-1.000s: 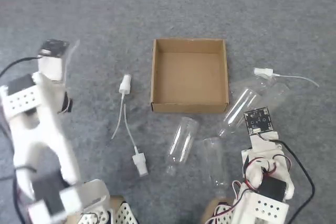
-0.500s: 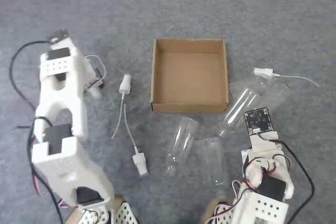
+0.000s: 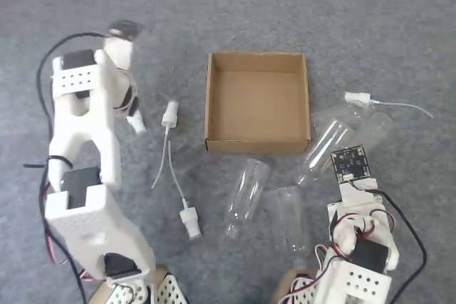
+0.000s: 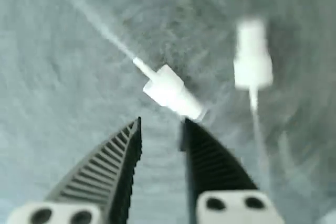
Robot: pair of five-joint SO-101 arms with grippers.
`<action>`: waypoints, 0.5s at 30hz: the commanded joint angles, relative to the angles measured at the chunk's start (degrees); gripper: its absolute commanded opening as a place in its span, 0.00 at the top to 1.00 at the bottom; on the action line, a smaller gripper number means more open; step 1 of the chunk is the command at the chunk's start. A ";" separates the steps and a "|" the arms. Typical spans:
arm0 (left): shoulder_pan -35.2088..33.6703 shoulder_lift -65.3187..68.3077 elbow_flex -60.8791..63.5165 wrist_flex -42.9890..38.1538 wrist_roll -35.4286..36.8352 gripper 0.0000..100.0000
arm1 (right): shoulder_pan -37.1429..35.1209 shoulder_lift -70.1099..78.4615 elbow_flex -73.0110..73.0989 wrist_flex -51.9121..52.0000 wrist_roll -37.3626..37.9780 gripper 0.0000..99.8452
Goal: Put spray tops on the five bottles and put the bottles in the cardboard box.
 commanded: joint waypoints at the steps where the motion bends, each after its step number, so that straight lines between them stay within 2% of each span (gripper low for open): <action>1: -0.44 -0.79 -3.91 -2.55 -23.74 0.95 | 0.48 -0.84 1.14 -1.27 -0.35 0.99; 6: 1.23 -0.35 -3.38 -12.13 -23.38 0.95 | 0.48 -0.84 1.14 -1.27 -0.35 0.99; 10: 2.29 4.04 -3.38 -18.73 -12.92 0.95 | 0.48 -0.84 1.14 -1.27 -0.35 0.99; 15: 1.05 11.34 -3.47 -23.12 -11.16 0.95 | 0.48 -0.84 1.14 -1.27 -0.35 0.99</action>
